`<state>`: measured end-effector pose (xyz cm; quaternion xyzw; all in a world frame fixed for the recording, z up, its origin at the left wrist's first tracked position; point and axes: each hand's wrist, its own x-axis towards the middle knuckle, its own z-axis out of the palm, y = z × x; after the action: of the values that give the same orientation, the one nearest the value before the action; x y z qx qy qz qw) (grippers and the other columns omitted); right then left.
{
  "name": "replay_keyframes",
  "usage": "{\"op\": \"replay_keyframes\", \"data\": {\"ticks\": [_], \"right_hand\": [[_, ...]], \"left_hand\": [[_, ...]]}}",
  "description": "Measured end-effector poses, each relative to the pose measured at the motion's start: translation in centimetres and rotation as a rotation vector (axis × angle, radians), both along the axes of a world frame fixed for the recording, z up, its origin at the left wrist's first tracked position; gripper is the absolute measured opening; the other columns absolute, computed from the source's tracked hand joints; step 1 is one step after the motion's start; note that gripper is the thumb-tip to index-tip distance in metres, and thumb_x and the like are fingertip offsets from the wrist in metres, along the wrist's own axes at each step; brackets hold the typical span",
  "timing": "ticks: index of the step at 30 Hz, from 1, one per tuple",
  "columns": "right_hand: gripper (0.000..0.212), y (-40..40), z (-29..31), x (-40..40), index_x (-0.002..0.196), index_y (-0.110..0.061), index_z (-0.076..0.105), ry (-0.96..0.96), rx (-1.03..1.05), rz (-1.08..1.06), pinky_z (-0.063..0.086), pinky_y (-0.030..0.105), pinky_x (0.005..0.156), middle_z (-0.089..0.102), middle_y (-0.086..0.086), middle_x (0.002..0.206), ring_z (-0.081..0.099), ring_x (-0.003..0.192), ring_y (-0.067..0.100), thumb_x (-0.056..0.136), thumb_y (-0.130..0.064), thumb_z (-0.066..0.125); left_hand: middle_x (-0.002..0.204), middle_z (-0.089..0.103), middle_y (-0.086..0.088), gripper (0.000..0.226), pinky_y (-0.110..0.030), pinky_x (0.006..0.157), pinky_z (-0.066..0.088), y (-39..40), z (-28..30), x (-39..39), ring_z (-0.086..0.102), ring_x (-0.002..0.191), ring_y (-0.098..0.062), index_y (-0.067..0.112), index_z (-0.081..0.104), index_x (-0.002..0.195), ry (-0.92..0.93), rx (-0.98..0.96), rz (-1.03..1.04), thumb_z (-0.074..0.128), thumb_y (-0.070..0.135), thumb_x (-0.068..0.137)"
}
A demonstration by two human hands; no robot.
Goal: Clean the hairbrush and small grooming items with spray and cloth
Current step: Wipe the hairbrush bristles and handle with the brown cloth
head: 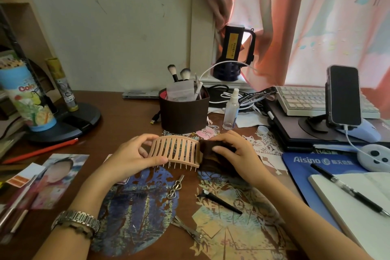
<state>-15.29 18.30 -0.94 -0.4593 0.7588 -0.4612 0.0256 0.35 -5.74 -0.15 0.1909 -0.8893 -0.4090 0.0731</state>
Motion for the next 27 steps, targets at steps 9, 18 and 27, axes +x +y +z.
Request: {"op": "replay_keyframes", "data": {"ticks": [9,18,27], "right_hand": [[0.028,-0.5,0.6,0.1,0.097,-0.042,0.061,-0.078,-0.089,-0.108,0.047,0.018,0.083,0.065,-0.012,0.101,0.057,0.094,0.0,0.09,-0.015,0.06],[0.024,-1.0,0.5,0.4,0.101,-0.036,0.064,-0.105,-0.163,-0.233,0.043,0.011,0.081,0.065,-0.011,0.101,0.057,0.093,-0.003,0.09,-0.015,0.059],[0.024,-1.0,0.3,0.4,0.104,-0.037,0.064,-0.046,-0.068,-0.203,0.044,0.017,0.085,0.063,-0.014,0.103,0.056,0.096,-0.003,0.09,-0.017,0.06]], "left_hand": [[0.112,0.051,0.015,0.067,-0.024,0.072,0.053,0.1,0.2,0.1,0.062,0.087,-0.009,0.035,0.045,0.128,0.001,-0.002,-0.003,0.073,0.048,0.068],[0.112,0.051,0.016,0.063,-0.024,0.072,0.053,0.1,0.3,0.2,0.062,0.087,-0.01,0.038,0.045,0.124,0.002,0.031,-0.006,0.075,0.044,0.069],[0.109,0.05,0.018,0.067,-0.02,0.069,0.05,0.1,0.2,0.2,0.06,0.088,-0.008,0.035,0.044,0.13,-0.003,-0.004,0.003,0.073,0.047,0.07]]}}
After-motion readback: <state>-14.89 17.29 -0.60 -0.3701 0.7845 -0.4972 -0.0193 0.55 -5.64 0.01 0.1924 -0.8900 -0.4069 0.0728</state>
